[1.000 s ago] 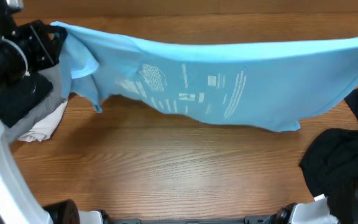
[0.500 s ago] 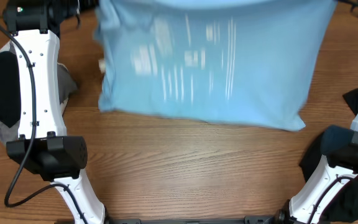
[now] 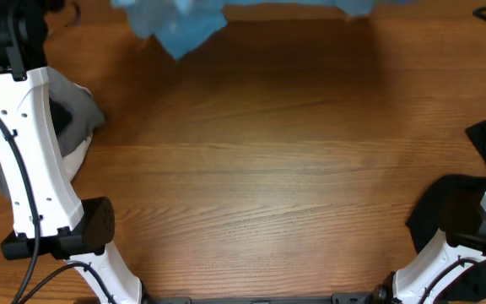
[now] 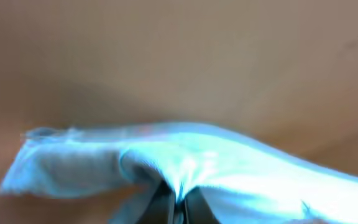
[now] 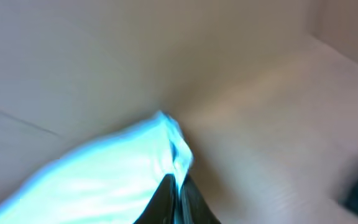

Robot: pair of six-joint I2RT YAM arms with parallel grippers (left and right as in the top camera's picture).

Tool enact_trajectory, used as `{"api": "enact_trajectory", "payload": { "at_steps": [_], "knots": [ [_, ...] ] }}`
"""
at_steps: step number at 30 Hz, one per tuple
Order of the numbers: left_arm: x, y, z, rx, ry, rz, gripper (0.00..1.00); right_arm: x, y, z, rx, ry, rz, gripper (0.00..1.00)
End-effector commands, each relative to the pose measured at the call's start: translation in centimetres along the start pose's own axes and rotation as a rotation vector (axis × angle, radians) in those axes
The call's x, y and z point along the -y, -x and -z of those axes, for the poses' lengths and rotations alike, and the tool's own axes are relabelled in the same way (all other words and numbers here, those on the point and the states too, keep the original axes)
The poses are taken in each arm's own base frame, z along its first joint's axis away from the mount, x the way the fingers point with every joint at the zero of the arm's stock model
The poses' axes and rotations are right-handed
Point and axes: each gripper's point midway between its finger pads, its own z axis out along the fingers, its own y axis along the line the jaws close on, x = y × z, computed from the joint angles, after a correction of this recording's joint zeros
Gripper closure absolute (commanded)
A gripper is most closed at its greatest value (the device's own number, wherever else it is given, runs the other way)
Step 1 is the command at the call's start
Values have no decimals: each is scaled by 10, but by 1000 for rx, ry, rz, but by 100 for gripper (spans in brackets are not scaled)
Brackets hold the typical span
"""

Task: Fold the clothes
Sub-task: 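Lift the T-shirt with both grippers and stretch it left to right, then lay the stretched T-shirt flat on the table and release both grippers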

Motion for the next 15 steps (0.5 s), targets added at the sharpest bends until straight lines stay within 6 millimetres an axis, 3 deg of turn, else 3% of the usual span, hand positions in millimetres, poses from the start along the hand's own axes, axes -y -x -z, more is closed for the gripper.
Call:
{"api": "enact_trajectory", "payload": {
  "at_steps": [1, 3, 7, 15],
  "knots": [
    [-21, -50, -4, -201, 67, 4, 96, 56, -18, -9, -59, -283, 29, 96],
    [-42, -91, -8, -361, 149, 50, 96, 72, -43, -18, -163, -350, 41, 96],
    [-62, -154, -21, -614, 206, 98, 96, 94, -90, -31, -359, -423, 69, 96],
    [-78, -274, -38, -1039, 252, 160, 96, 140, -188, -48, -733, -561, 75, 96]
  ]
}}
